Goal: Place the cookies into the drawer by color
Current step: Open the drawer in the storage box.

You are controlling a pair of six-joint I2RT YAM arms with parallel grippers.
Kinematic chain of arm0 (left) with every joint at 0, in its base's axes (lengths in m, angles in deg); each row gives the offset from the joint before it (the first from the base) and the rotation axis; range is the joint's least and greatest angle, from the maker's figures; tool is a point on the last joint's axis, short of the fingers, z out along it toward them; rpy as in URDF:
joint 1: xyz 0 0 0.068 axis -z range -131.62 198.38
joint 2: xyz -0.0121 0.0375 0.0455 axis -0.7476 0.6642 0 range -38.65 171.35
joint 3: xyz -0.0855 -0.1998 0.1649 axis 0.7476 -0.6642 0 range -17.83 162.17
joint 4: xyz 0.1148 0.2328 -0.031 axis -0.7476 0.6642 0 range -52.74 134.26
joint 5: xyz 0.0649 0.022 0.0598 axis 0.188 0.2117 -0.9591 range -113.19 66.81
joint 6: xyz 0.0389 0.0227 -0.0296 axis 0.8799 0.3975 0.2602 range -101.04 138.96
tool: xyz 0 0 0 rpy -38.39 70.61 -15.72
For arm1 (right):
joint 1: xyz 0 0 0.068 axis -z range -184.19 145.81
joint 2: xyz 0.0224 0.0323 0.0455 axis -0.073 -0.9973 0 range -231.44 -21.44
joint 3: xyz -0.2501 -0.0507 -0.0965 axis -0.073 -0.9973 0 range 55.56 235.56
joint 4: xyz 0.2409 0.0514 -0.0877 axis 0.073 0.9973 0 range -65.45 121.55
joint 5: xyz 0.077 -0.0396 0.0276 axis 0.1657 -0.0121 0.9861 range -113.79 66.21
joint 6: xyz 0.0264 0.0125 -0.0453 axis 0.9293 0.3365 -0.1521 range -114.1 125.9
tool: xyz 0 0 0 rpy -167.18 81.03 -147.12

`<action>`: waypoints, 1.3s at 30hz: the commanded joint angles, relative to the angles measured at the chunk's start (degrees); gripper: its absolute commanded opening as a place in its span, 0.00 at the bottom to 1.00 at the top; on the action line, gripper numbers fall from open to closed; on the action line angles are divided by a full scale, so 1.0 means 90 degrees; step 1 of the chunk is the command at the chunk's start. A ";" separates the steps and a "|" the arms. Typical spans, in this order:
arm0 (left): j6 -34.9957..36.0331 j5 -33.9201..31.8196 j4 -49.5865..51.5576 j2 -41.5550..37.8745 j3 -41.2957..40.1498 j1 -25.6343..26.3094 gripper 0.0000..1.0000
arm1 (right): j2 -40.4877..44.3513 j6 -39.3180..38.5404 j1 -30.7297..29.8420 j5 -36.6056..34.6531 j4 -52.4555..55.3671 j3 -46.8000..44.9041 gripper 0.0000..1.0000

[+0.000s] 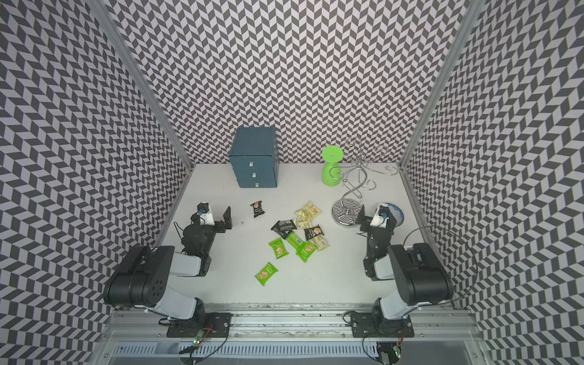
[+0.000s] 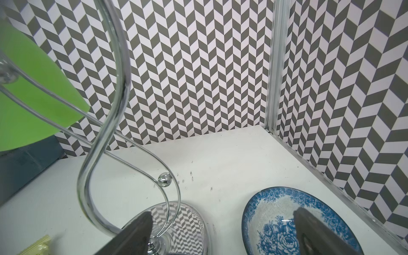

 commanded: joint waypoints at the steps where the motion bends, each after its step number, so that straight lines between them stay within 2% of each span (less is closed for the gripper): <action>1: -0.0051 0.0016 -0.0033 0.0034 0.0054 -0.0008 1.00 | -0.0058 -0.0016 -0.0054 -0.0085 -0.0339 -0.0036 1.00; 14: -0.0113 0.0182 -0.0011 0.0058 0.0083 -0.0084 0.99 | 0.0013 -0.0046 -0.0061 -0.0070 -0.0675 -0.0245 1.00; 17: -0.0118 0.0161 -0.0010 0.0072 0.0078 -0.0092 1.00 | 0.0751 -0.0202 -0.0232 -0.0288 -0.0851 -0.0652 1.00; 19: -0.0130 0.0197 -0.0014 0.0071 0.0083 -0.0112 1.00 | 0.1689 -0.0094 -0.0453 -0.0913 -0.0085 -0.0698 1.00; 20: -0.0142 0.0226 -0.0018 0.0058 0.0083 -0.0128 1.00 | 0.2349 0.0187 -0.0497 -0.0950 0.0709 -0.0624 0.99; 22: -0.0221 0.0111 -0.0016 -0.0007 0.0059 -0.0152 1.00 | 0.3593 0.0860 -0.0504 -0.0612 0.3139 -0.0228 0.97; 24: -0.0472 -0.0403 0.0272 -0.0291 0.0100 -0.0169 1.00 | 0.4541 0.1684 -0.0530 -0.0318 0.4857 0.0283 0.95; 27: -0.0839 -0.0932 0.1194 -0.1117 0.0132 -0.0193 1.00 | 0.5380 0.2409 -0.0605 0.0332 0.6153 0.0452 0.94; 29: -0.1107 -0.0982 0.1762 -0.1746 0.0142 -0.0179 1.00 | 0.5716 0.2722 -0.0750 0.0549 0.6862 0.0551 0.94; 32: -0.2031 -0.0900 0.2864 -0.2697 0.0389 -0.0150 1.00 | 0.5937 0.3116 -0.0862 0.0852 0.7780 0.0703 0.94; 33: -0.2348 -0.0811 0.3267 -0.2965 0.0547 -0.0096 1.00 | 0.5974 0.3446 -0.0880 0.1334 0.8064 0.0757 0.94; 37: -0.3698 -0.0515 0.5080 -0.3255 0.1643 0.0423 0.99 | 0.5981 0.4015 -0.1069 0.2261 0.8664 0.0896 0.94; 39: -0.4435 -0.0063 0.5783 -0.3101 0.2266 0.0647 1.00 | 0.5979 0.4191 -0.1189 0.2705 0.8868 0.0975 0.94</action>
